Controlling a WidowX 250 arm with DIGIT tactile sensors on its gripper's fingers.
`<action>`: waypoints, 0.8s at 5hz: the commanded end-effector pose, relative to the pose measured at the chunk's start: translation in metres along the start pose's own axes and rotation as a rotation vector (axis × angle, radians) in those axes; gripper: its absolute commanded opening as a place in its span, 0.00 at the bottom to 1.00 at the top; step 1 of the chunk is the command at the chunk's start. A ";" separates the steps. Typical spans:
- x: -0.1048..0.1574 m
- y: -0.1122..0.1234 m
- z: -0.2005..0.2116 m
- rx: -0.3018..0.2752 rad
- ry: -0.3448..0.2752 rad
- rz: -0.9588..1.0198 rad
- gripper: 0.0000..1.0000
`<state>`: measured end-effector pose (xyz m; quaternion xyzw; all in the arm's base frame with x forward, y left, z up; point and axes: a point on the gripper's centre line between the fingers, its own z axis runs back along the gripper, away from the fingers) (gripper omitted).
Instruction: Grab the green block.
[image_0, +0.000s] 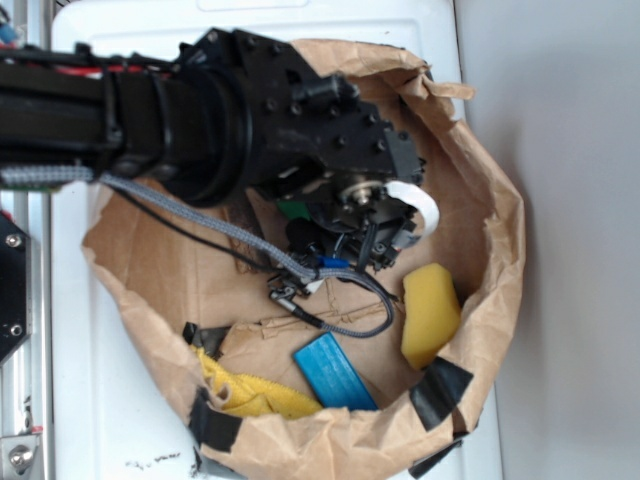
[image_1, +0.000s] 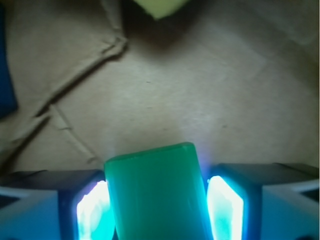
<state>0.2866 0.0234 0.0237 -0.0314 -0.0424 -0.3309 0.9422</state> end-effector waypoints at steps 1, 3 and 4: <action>-0.003 -0.011 0.094 -0.030 -0.070 0.074 0.00; -0.015 -0.037 0.150 0.067 -0.041 0.208 0.00; -0.015 -0.045 0.156 0.122 -0.119 0.205 0.42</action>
